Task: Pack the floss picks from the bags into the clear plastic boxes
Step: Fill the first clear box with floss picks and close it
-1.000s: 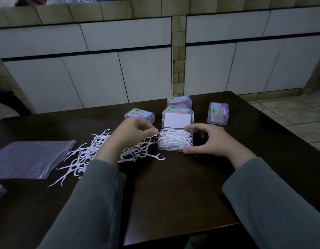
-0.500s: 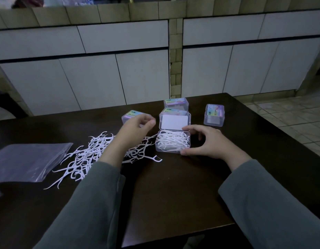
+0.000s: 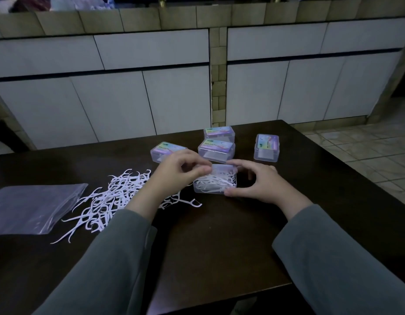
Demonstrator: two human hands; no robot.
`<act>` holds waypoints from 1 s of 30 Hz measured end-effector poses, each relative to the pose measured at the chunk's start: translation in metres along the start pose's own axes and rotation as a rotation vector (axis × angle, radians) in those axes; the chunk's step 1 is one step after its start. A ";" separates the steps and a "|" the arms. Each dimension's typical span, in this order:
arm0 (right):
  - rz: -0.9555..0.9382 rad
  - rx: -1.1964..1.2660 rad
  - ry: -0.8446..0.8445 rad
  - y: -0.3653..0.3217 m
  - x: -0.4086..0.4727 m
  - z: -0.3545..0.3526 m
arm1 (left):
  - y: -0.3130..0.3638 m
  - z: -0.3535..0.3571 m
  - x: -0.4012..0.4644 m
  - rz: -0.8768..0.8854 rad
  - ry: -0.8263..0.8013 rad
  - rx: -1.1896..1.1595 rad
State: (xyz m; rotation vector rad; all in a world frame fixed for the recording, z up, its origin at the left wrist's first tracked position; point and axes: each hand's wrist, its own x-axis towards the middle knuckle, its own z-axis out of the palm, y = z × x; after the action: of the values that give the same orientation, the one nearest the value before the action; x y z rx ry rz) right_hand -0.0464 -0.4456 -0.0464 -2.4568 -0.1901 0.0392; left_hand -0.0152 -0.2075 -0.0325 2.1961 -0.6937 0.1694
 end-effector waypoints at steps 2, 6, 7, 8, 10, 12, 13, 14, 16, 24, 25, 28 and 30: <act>-0.007 -0.017 -0.003 -0.001 -0.001 0.000 | 0.000 0.001 -0.003 0.057 -0.038 0.085; -0.026 -0.057 0.018 0.001 0.000 0.002 | -0.004 0.005 -0.009 0.155 -0.031 0.252; -0.029 -0.071 0.021 0.002 0.000 0.002 | -0.004 0.007 -0.010 0.182 -0.007 0.282; -0.030 -0.083 0.022 0.003 0.001 0.002 | -0.003 0.009 -0.011 0.211 0.013 0.301; -0.029 -0.095 0.024 0.002 0.001 0.002 | -0.001 0.013 -0.012 0.263 0.028 0.337; -0.033 -0.100 0.025 0.002 0.001 0.003 | -0.001 0.016 -0.011 0.298 0.036 0.385; -0.034 -0.103 0.027 0.002 0.000 0.003 | -0.001 0.016 -0.011 0.304 0.043 0.398; -0.031 -0.103 0.029 0.001 0.000 0.003 | -0.002 0.017 -0.010 0.307 0.051 0.402; -0.024 -0.105 0.033 0.000 -0.001 0.003 | -0.001 0.020 -0.010 0.309 0.068 0.401; -0.041 -0.110 0.054 -0.006 -0.005 0.001 | 0.004 0.024 -0.010 0.237 0.079 0.420; -0.045 -0.111 0.056 -0.007 -0.006 0.001 | 0.004 0.024 -0.010 0.224 0.079 0.410; -0.052 -0.136 0.066 -0.007 -0.006 0.002 | 0.003 0.021 -0.012 0.201 0.035 0.402; -0.080 -0.207 0.103 -0.007 -0.005 0.004 | 0.003 0.015 -0.013 0.183 -0.024 0.369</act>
State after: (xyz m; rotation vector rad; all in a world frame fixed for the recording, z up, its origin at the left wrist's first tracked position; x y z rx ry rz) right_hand -0.0521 -0.4384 -0.0454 -2.6459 -0.2587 -0.1488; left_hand -0.0289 -0.2150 -0.0450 2.4834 -0.9386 0.3921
